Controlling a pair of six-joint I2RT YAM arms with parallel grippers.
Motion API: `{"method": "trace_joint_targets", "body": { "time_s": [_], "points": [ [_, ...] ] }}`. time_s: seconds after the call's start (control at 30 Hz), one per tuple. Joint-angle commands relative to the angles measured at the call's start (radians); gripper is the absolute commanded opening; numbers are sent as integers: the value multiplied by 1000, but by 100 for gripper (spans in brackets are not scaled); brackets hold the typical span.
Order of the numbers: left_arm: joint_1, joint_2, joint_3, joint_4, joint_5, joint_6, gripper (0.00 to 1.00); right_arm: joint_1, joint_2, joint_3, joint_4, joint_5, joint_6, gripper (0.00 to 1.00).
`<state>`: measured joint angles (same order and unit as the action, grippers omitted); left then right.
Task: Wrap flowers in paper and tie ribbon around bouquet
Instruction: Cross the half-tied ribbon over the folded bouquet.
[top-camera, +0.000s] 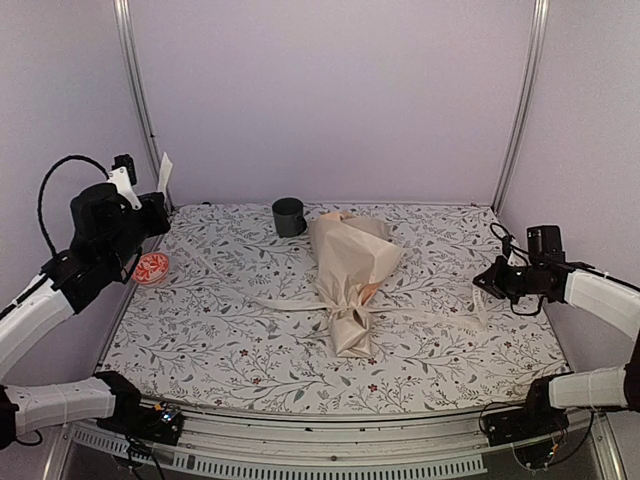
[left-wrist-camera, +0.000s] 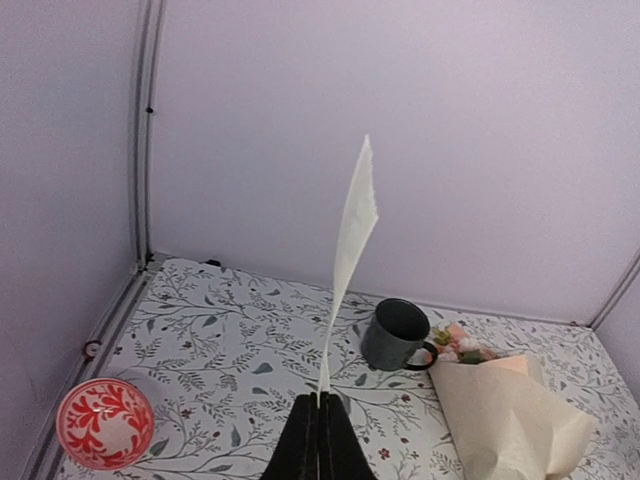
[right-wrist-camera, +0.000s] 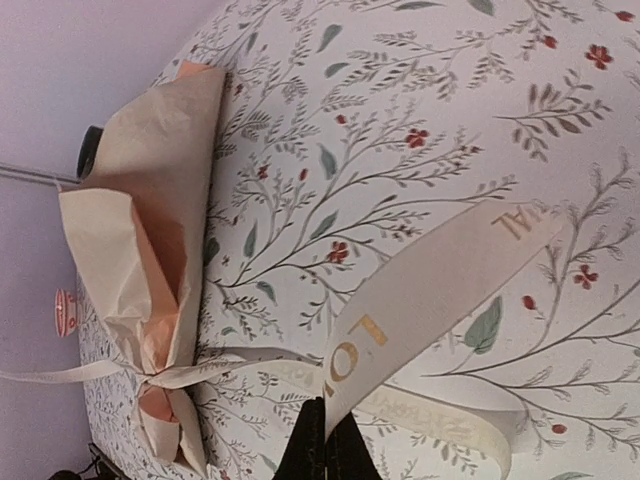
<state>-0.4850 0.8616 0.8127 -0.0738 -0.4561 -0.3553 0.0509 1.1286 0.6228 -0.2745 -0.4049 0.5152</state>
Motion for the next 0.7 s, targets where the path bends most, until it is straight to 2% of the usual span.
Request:
{"method": "trace_joint_targets", "body": {
  "time_s": [0.0, 0.17, 0.4, 0.6, 0.67],
  "points": [
    [168, -23, 4, -107, 63, 18, 0, -161, 7, -60, -37, -93, -63, 0],
    [298, -78, -64, -131, 132, -26, 0, -330, 1, -113, -3, -119, -87, 0],
    [340, -127, -152, -159, 160, -89, 0, -571, 29, -159, 67, -245, -92, 0],
    [350, -180, -143, -189, 103, -95, 0, -622, 39, -147, 68, -290, -115, 0],
    [350, -189, -127, -183, 151, -98, 0, -600, 33, -155, 86, -331, -120, 0]
  ]
}}
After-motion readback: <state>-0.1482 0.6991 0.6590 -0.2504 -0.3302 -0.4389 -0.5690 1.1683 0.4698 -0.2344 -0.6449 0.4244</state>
